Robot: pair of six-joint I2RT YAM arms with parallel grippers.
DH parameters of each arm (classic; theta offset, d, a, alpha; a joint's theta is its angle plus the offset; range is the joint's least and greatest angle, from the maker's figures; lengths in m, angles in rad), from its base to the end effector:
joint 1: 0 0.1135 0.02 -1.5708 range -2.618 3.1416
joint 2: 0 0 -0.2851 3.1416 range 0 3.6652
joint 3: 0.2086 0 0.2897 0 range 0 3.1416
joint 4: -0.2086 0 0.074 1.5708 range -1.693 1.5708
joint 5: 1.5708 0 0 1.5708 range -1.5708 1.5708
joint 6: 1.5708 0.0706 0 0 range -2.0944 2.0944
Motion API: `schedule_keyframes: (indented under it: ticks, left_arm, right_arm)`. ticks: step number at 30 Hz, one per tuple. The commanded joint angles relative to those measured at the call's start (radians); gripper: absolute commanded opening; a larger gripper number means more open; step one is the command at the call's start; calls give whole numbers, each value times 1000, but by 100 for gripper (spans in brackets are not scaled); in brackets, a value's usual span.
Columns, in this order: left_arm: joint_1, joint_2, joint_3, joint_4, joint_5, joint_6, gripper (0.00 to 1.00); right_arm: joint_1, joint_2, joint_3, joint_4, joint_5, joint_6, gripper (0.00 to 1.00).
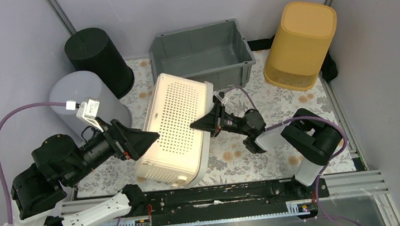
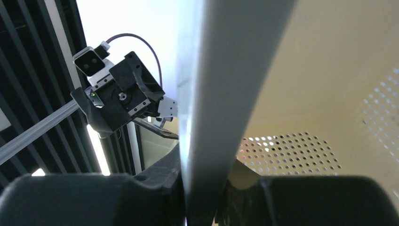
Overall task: Turn the large container upside down
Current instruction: Turn the container upside down at the center of the board.
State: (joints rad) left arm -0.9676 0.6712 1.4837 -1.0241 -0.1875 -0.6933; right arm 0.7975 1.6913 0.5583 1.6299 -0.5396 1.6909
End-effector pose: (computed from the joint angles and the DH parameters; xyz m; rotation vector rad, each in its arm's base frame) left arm 0.0609 -0.0652 0.5077 0.1164 1.8947 -1.0090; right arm 0.2165 0.2737 0.2294 0.0186 1.5735 2.3973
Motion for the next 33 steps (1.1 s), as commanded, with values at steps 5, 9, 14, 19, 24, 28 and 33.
schedule_keyframes:
  ticks: [5, 9, 14, 19, 24, 28, 33]
  left_arm:
    - [6, -1, -12, 0, -9, 0, 100]
    - [5, -4, -25, 2, -1, -4, 100]
    - [5, -16, -56, 9, -3, -7, 100]
    - [4, -15, -63, 10, -5, -4, 100]
    - [4, -15, -72, 9, -5, -6, 100]
    - [5, -16, -81, 15, 1, -6, 100]
    - [6, -13, -94, 22, 10, -6, 100]
  right_arm:
    - [-26, 0, -173, 77, -97, -92, 37]
    - [-67, -36, -253, 75, -116, -106, 45]
    - [-111, -69, -314, 75, -139, -117, 47]
    - [-124, -53, -336, 75, -148, -128, 50]
    - [-125, -40, -338, 75, -151, -129, 55]
    - [-129, -33, -346, 75, -149, -130, 60]
    - [-137, -33, -368, 75, -148, -133, 62]
